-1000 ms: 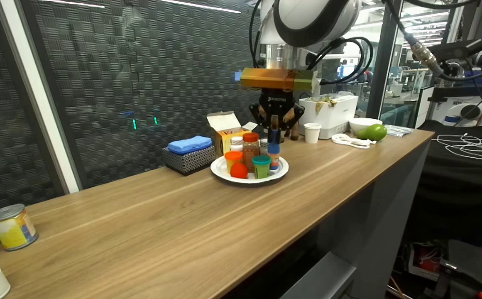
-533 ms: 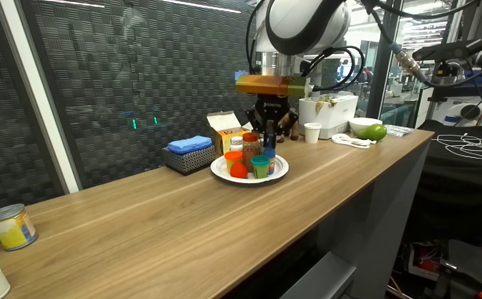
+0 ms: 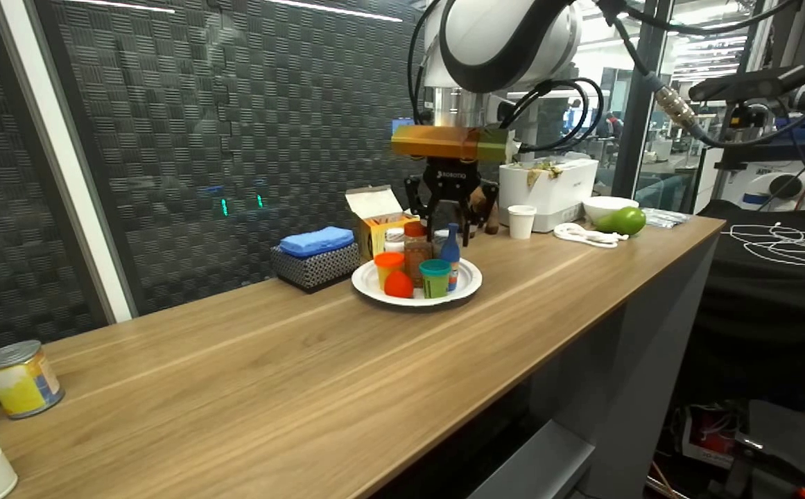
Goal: Put all the items surrounding the plate on to the plate.
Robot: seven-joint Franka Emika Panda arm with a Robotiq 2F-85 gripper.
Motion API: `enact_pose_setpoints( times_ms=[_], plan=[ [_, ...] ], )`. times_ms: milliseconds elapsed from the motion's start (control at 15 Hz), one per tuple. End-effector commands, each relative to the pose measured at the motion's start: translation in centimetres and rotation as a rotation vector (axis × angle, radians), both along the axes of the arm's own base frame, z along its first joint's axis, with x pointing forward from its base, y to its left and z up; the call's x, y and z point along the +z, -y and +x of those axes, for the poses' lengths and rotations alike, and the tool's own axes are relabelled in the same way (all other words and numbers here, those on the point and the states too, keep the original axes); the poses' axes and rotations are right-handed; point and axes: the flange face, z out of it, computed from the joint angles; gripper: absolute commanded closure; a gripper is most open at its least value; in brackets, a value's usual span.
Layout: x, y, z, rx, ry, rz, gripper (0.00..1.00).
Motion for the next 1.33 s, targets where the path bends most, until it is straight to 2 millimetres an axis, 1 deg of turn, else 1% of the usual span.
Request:
enact_pose_setpoints(
  times_ms=[0, 67, 133, 267, 467, 667, 867, 1000, 1133, 1267],
  plan=[
    [2.2, -0.4, 0.1, 0.001, 0.036, 0.002, 0.08],
    [2.9, -0.5, -0.1, 0.003, 0.044, -0.003, 0.01],
    [3.9, -0.8, -0.3, 0.011, 0.049, -0.018, 0.0],
    [6.1, -1.7, -1.1, 0.062, 0.048, -0.041, 0.0],
    [9.9, -3.5, -2.9, 0.148, 0.023, -0.104, 0.0],
    [13.6, -6.0, -4.6, 0.263, -0.009, -0.124, 0.0],
    [16.6, -8.8, -6.2, 0.444, -0.07, -0.108, 0.0],
    [18.2, -10.8, -6.9, 0.557, -0.083, -0.113, 0.0],
    [19.2, -13.2, -7.7, 0.67, -0.092, -0.122, 0.0],
    [19.5, -15.6, -8.2, 0.781, -0.105, -0.138, 0.0]
  ],
)
